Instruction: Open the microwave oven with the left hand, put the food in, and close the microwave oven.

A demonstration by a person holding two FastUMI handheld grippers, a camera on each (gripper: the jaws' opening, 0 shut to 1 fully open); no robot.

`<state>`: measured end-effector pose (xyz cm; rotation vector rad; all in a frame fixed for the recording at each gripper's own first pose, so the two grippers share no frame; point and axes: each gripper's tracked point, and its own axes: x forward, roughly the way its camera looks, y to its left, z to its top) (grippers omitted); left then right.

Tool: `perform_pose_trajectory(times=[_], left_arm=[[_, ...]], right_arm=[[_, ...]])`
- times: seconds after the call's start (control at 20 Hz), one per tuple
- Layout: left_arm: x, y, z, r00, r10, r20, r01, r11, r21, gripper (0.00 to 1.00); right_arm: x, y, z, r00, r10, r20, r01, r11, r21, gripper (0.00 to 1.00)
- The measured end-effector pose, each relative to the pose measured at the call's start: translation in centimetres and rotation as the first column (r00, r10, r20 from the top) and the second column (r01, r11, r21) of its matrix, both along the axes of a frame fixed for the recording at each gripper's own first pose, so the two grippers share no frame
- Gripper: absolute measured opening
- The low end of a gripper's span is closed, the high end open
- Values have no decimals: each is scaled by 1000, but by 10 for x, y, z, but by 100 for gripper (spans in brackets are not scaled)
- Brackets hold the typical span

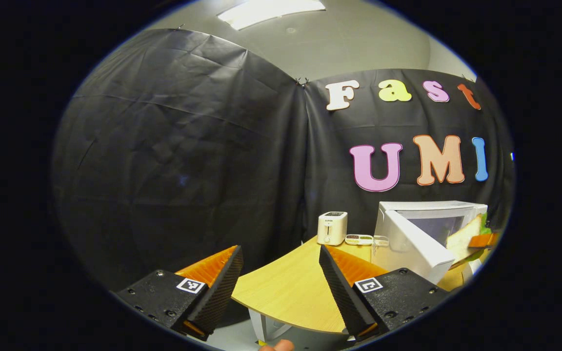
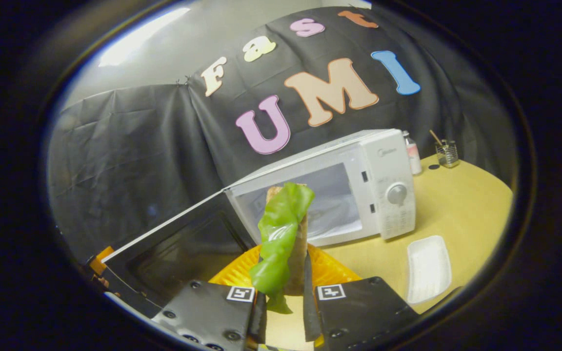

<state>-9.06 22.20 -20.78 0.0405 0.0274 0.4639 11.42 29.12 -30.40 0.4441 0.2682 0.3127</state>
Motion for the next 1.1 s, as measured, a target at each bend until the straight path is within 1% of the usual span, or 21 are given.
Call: perform_pose_trajectory(times=[0.1, 0.2, 0.25, 0.3, 0.35, 0.45, 0.5, 0.55, 0.6, 0.65, 0.7, 0.75, 0.8, 0.9, 1.0, 1.05, 1.1], left_arm=[[-1, 2, 2, 1000, 3, 0, -3, 1000, 7, 94], [-3, 5, 3, 1000, 16, 2, -16, 1000, 14, 95], [-3, 6, 3, 1000, 18, 3, -18, 1000, 17, 93], [-4, 7, 3, 1000, 20, 1, -21, 1000, 17, 94], [-3, 9, 2, 1000, 25, 0, -25, 1000, 17, 95], [-4, 11, 0, 1000, 28, -7, -28, 999, 15, 95], [-4, 12, -1, 1000, 29, -11, -29, 1000, 12, 96], [-3, 13, -1, 999, 30, -13, -30, 999, 11, 96], [-3, 15, -1, 999, 32, -14, -32, 999, 13, 96], [-4, 16, -2, 999, 38, -16, -38, 999, 11, 94], [-4, 16, -1, 999, 39, -13, -39, 999, 9, 96], [-4, 13, -1, 999, 31, -10, -31, 999, 8, 94], [-4, 12, 1, 1000, 28, -9, -28, 1000, 10, 96], [-7, 17, 4, 999, 42, -1, -42, 999, 18, 93], [-10, 15, 7, 999, 40, 11, -40, 999, 23, 94], [-10, 14, 9, 999, 37, 16, -38, 999, 21, 96], [-10, 13, 10, 999, 30, 18, -30, 999, 20, 96]], right_arm=[[20, 17, -8, 1000, -5, -8, 6, 999, 32, 32], [47, 27, -17, 999, -28, -22, 29, 999, 43, 32], [63, 29, -21, 998, -46, -31, 47, 998, 49, 32], [78, 33, -26, 997, -61, -45, 64, 996, 57, 24], [90, 36, -29, 996, -74, -57, 78, 994, 72, 24], [115, 41, -33, 994, -97, -57, 102, 991, 89, 24], [125, 40, -38, 993, -111, -49, 115, 991, 73, 32], [135, 38, -41, 991, -129, -42, 132, 989, 62, 24], [142, 39, -43, 989, -144, -40, 146, 987, 66, 24], [150, 40, -47, 988, -147, -48, 151, 985, 85, 24], [156, 45, -50, 988, -143, -63, 149, 983, 109, 24], [163, 48, -53, 987, -141, -77, 150, 981, 127, 32], [168, 51, -54, 986, -142, -84, 152, 979, 135, 32], [178, 57, -54, 986, -145, -78, 156, 976, 155, 32], [190, 50, -57, 979, -197, -56, 202, 974, 105, 32], [196, 48, -60, 977, -209, -43, 213, 973, 90, 32], [201, 47, -64, 976, -212, -47, 216, 972, 93, 32]])
